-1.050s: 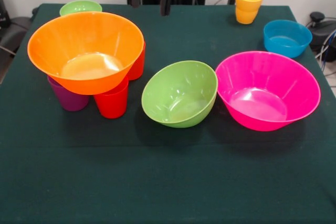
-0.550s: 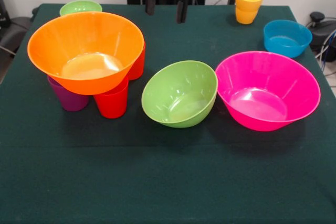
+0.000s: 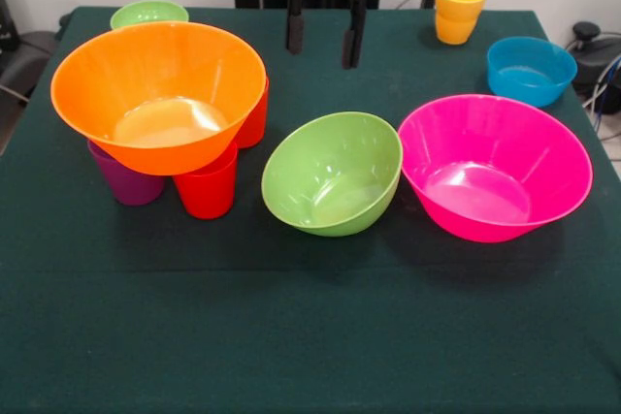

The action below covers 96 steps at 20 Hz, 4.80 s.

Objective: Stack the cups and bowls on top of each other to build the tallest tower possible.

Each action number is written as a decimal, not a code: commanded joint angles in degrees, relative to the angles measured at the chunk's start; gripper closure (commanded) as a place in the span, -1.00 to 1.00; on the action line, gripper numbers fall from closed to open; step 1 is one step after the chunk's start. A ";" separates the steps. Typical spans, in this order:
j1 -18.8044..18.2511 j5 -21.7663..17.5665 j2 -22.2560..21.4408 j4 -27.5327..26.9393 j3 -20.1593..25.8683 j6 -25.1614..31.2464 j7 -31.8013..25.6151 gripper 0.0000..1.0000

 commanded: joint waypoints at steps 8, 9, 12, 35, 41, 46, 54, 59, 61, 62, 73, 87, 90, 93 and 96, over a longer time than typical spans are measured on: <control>1.34 3.80 7.41 -4.32 2.90 -6.17 10.64 -1.00; 1.44 3.93 7.37 -4.21 2.81 -6.23 10.60 -1.00; 1.87 4.33 7.21 -4.16 2.42 -5.90 10.61 -1.00; 3.79 6.58 5.34 -3.73 0.41 -3.34 10.20 -1.00; 2.86 6.36 5.37 -3.23 1.29 -4.28 9.16 -1.00; 3.21 6.27 5.79 -3.48 0.99 -4.57 9.33 -1.00; 3.10 6.14 6.59 -3.77 1.00 -5.58 9.34 -1.00; 3.10 6.21 6.69 -3.82 1.16 -5.61 9.36 -1.00; 3.01 6.19 6.78 -3.82 1.27 -5.63 9.28 -1.00; 2.86 6.18 6.87 -3.66 1.51 -6.01 9.24 -1.00; 2.35 5.98 7.09 -3.38 1.81 -6.82 8.76 -1.00; 2.30 6.03 7.68 -3.11 2.26 -8.18 9.05 -1.00; 2.25 5.88 7.68 -3.39 1.98 -7.85 8.79 -1.00; 1.89 5.86 7.78 -3.27 2.47 -8.15 8.61 -1.00; 2.30 6.06 7.99 -3.52 2.18 -8.09 8.99 -1.00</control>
